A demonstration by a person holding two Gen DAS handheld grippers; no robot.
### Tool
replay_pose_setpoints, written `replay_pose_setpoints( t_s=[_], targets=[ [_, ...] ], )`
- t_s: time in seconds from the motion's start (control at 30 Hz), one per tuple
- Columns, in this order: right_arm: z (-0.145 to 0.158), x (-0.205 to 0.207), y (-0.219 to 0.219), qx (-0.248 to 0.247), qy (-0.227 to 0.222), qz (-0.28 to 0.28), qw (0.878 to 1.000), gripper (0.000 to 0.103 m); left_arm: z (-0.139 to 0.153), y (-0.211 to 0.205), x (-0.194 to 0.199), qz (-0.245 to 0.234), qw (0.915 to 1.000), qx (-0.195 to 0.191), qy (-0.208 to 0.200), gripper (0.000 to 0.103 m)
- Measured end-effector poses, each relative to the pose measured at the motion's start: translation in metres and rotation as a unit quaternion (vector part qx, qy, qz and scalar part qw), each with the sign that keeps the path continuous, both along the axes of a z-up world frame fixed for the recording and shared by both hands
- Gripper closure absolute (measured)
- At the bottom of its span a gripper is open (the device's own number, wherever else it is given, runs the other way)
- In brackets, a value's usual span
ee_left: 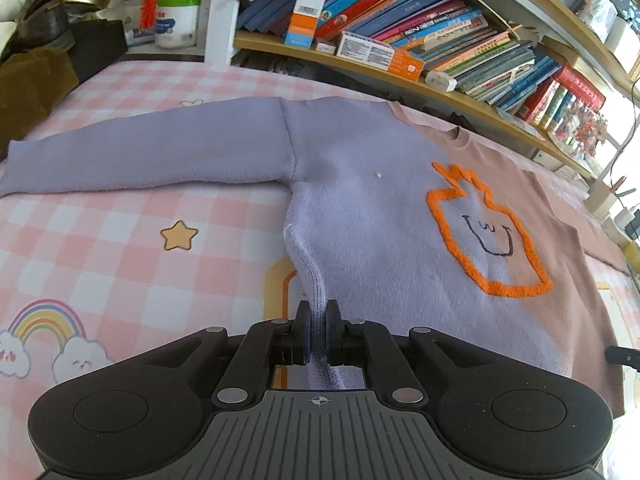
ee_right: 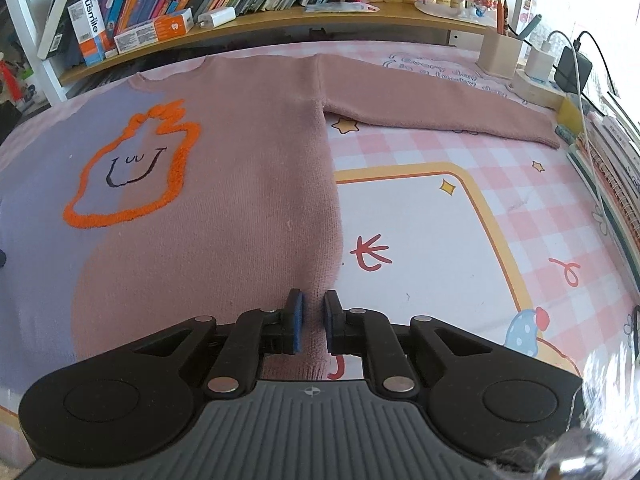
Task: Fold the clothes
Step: 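Pull the lavender sleeve outward with the left gripper to flatten it, then open the left gripper and move it to the lavender sleeve cuff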
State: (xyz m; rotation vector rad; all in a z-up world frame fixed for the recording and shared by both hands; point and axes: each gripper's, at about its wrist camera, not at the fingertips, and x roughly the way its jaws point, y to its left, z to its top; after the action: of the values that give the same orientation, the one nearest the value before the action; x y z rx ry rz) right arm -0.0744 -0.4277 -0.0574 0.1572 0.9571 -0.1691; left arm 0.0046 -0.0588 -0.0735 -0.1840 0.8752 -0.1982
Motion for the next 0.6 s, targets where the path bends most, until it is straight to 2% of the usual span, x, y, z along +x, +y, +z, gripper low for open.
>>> replay_pose_setpoints(
  t_s=[0.1, 0.17, 0.2, 0.27, 0.3, 0.33, 0.37, 0.43, 0.47, 0.6],
  targets=[
    [0.002, -0.002, 0.002, -0.002, -0.001, 0.000, 1.000, 0.084, 0.008, 0.000, -0.010, 0.013, 0.9999, -0.002, -0.011, 0.094],
    [0.006, -0.004, 0.003, -0.001, -0.009, 0.002, 1.000, 0.070, 0.015, -0.003, -0.018, 0.017, 0.9997, -0.002, -0.020, 0.089],
    [0.009, -0.005, 0.003, -0.001, -0.016, 0.003, 1.000, 0.066, 0.019, -0.005, -0.021, 0.019, 0.9995, -0.001, -0.025, 0.081],
    [0.016, -0.007, 0.004, -0.002, -0.027, 0.005, 1.000, 0.044, 0.026, -0.011, -0.029, 0.024, 0.9992, 0.003, -0.031, 0.068],
    [0.020, -0.008, 0.005, -0.005, -0.032, 0.003, 0.999, 0.038, 0.029, -0.015, -0.032, 0.029, 0.9990, 0.007, -0.033, 0.053],
    [0.024, -0.009, 0.005, -0.007, -0.037, -0.001, 0.999, 0.025, 0.031, -0.021, -0.037, 0.033, 0.9988, 0.013, -0.033, 0.039],
    [0.027, -0.010, 0.006, -0.009, -0.041, -0.004, 0.999, 0.019, 0.033, -0.027, -0.042, 0.038, 0.9985, 0.020, -0.034, 0.034],
    [0.032, -0.012, 0.010, -0.017, -0.048, -0.001, 0.999, 0.013, 0.036, -0.039, -0.051, 0.047, 0.9977, 0.033, -0.035, 0.025],
    [0.033, -0.013, 0.011, -0.022, -0.052, 0.005, 0.998, 0.010, 0.038, -0.045, -0.056, 0.052, 0.9972, 0.040, -0.036, 0.025],
    [0.036, -0.015, 0.015, -0.032, -0.065, 0.035, 0.997, 0.008, 0.043, -0.061, -0.074, 0.047, 0.9953, 0.072, -0.046, 0.023]
  ],
)
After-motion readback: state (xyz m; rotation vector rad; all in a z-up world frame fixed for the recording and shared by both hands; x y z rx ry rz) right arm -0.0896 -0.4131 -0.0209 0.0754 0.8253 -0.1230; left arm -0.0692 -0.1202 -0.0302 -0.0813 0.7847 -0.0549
